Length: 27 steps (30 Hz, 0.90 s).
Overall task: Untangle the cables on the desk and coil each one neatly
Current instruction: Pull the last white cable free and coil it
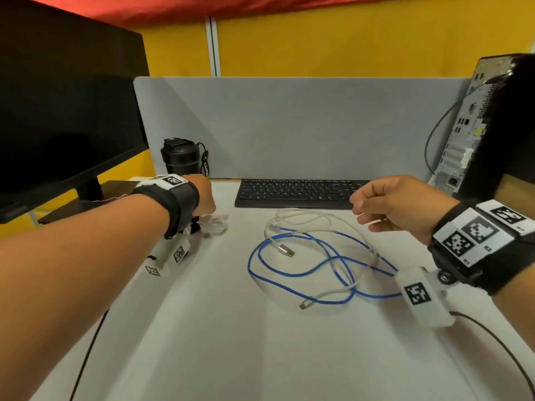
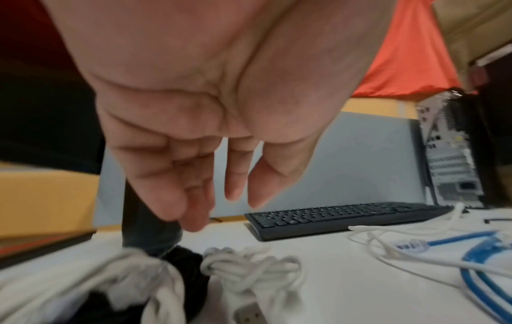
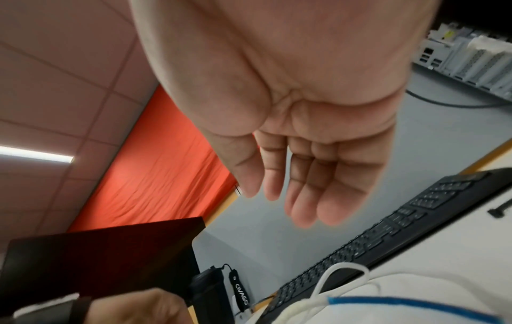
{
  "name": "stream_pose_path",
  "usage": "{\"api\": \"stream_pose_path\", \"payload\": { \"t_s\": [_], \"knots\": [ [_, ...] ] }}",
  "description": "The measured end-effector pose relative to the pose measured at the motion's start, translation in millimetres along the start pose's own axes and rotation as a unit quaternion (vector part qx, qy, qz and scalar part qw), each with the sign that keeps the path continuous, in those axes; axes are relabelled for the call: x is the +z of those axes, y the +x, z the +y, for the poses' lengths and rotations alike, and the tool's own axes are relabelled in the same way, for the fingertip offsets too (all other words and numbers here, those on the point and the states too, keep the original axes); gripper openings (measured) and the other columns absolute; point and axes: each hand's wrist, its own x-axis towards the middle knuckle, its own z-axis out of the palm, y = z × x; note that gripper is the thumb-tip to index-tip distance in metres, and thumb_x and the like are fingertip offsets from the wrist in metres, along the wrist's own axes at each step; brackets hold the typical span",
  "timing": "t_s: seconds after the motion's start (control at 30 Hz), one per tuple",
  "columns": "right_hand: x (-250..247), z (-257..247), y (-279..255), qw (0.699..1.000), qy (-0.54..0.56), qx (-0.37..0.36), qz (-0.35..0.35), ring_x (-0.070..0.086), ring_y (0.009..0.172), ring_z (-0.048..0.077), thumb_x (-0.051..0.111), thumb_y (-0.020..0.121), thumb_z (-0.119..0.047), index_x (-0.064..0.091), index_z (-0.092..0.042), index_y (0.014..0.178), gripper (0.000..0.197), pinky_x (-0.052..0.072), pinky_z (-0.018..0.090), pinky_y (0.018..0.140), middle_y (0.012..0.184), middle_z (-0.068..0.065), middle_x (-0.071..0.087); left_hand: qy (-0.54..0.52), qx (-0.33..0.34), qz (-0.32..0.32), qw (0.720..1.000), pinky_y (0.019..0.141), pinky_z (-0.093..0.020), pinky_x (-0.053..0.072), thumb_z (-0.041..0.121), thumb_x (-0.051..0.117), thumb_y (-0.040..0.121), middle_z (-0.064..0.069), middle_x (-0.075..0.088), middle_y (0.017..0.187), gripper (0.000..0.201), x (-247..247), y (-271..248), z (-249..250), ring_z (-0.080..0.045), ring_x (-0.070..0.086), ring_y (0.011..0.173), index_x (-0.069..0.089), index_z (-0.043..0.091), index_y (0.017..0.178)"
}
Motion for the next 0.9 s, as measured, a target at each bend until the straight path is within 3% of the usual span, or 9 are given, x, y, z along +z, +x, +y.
{"api": "stream_pose_path", "payload": {
  "t_s": [0.07, 0.17, 0.23, 0.37, 0.5, 0.57, 0.67, 0.73, 0.9],
  "knots": [
    [-5, -1, -3, 0.998, -0.061, -0.010, -0.005, 0.074, 0.072, 0.013, 0.068, 0.086, -0.008, 0.074, -0.017, 0.088, 0.011, 0.059, 0.029, 0.064, 0.082, 0.002, 0.076, 0.007, 0.016, 0.041, 0.999, 0.076, -0.031, 0.051, 0.028, 0.057, 0.093, -0.003, 0.065, 0.098, 0.020, -8, -5, 2, -0.023, 0.062, 0.090, 0.065, 0.012, 0.104],
    [-4, -2, -5, 0.977, -0.210, -0.027, -0.019, 0.072, 0.070, 0.011, 0.066, 0.088, -0.010, 0.072, -0.022, 0.090, 0.014, 0.058, 0.026, 0.060, 0.079, -0.001, 0.074, -0.028, 0.118, 0.052, 0.991, 0.089, -0.035, 0.054, 0.028, 0.057, 0.096, -0.002, 0.068, 0.112, 0.025, -20, -28, 27, -0.022, 0.065, 0.100, 0.067, 0.016, 0.114],
    [2, -3, -3, 0.938, -0.343, -0.038, -0.029, 0.068, 0.079, 0.011, 0.065, 0.089, -0.015, 0.072, -0.023, 0.101, 0.016, 0.056, 0.026, 0.068, 0.087, -0.006, 0.070, -0.070, 0.212, -0.013, 0.975, 0.089, -0.034, 0.055, 0.031, 0.060, 0.095, 0.004, 0.070, 0.110, 0.023, -24, -53, 47, -0.014, 0.067, 0.091, 0.068, 0.023, 0.114],
    [19, -5, 4, 0.832, -0.543, -0.026, -0.112, 0.054, 0.119, 0.020, 0.062, 0.092, -0.031, 0.058, -0.020, 0.132, 0.042, 0.045, 0.030, 0.097, 0.133, -0.001, 0.055, -0.070, 0.301, -0.156, 0.938, 0.085, -0.029, 0.055, 0.047, 0.072, 0.084, 0.013, 0.070, 0.100, 0.031, -11, -93, 82, -0.009, 0.069, 0.084, 0.066, 0.039, 0.114],
    [38, 0, 6, 0.782, -0.598, -0.017, -0.172, 0.060, 0.111, 0.024, 0.053, 0.095, -0.031, 0.062, -0.017, 0.126, 0.035, 0.050, 0.031, 0.093, 0.125, 0.004, 0.062, 0.033, 0.331, -0.152, 0.930, 0.087, -0.026, 0.051, 0.047, 0.073, 0.082, 0.014, 0.065, 0.107, 0.037, 6, -106, 95, -0.009, 0.060, 0.094, 0.066, 0.035, 0.116],
    [36, -2, 9, 0.797, -0.583, -0.041, -0.149, 0.062, 0.103, 0.024, 0.050, 0.097, -0.027, 0.068, -0.014, 0.117, 0.029, 0.049, 0.028, 0.086, 0.114, 0.003, 0.066, 0.040, 0.330, -0.153, 0.931, 0.073, -0.019, 0.047, 0.045, 0.069, 0.086, 0.018, 0.063, 0.097, 0.029, 9, -108, 90, -0.004, 0.056, 0.084, 0.068, 0.030, 0.112],
    [13, -11, 17, 0.935, -0.347, -0.061, -0.050, 0.060, 0.076, 0.016, 0.061, 0.093, -0.024, 0.072, -0.022, 0.092, 0.011, 0.051, 0.027, 0.070, 0.085, -0.003, 0.068, 0.049, 0.327, -0.156, 0.931, 0.064, -0.017, 0.040, 0.043, 0.066, 0.089, 0.019, 0.056, 0.084, 0.018, 8, -110, 77, -0.003, 0.053, 0.078, 0.068, 0.029, 0.101],
    [-3, -20, 16, 0.988, -0.149, -0.049, -0.019, 0.058, 0.059, 0.013, 0.065, 0.092, -0.021, 0.071, -0.019, 0.082, 0.011, 0.056, 0.029, 0.059, 0.075, 0.000, 0.069, 0.058, 0.327, -0.158, 0.930, 0.067, -0.019, 0.044, 0.042, 0.066, 0.088, 0.016, 0.059, 0.086, 0.013, 9, -114, 66, -0.007, 0.054, 0.080, 0.065, 0.030, 0.094],
    [-29, -38, 5, 0.996, 0.002, -0.082, 0.031, 0.062, 0.056, 0.011, 0.064, 0.092, -0.014, 0.071, -0.013, 0.078, 0.016, 0.060, 0.027, 0.058, 0.074, 0.007, 0.072, 0.038, 0.320, -0.104, 0.941, 0.074, -0.024, 0.049, 0.045, 0.066, 0.085, 0.012, 0.064, 0.097, 0.018, 6, -123, 42, -0.009, 0.059, 0.087, 0.063, 0.030, 0.093]
  ]
}}
